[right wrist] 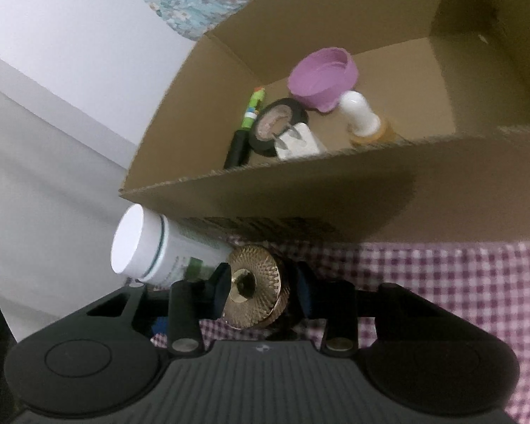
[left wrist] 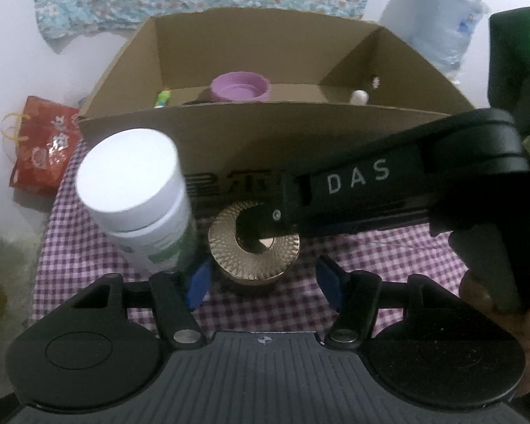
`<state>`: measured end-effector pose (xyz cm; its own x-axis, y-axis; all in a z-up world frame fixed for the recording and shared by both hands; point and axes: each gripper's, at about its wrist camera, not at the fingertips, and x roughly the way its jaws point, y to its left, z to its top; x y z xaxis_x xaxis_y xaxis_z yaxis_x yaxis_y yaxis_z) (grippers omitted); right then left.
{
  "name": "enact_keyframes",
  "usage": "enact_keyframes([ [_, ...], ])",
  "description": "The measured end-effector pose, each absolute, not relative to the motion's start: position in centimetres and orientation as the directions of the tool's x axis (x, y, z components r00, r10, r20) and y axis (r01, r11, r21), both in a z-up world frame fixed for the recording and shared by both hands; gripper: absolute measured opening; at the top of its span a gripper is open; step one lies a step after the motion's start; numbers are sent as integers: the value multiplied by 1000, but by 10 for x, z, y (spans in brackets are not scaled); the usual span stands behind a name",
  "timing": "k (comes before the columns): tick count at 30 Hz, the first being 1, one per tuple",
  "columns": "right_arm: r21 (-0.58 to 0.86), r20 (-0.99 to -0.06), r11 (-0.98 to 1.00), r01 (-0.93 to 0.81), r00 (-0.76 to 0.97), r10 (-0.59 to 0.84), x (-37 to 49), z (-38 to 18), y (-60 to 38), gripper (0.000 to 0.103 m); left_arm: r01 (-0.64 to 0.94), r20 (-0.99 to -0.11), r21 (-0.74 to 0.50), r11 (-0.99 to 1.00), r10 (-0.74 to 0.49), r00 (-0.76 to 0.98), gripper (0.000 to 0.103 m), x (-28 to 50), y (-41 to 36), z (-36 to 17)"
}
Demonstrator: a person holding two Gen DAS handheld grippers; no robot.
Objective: Organize rigid objects
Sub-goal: 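Grasp the gold jar with the right tool and lift it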
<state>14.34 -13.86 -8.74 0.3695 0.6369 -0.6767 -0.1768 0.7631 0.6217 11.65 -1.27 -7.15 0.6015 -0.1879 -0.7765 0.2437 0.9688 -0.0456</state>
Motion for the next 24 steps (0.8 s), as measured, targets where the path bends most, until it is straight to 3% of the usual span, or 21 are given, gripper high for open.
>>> enact_keyframes([
  [24, 625, -704, 781, -3, 429, 565, 90, -95, -220, 43, 448, -791, -67, 892, -321, 521, 63, 90, -92, -71],
])
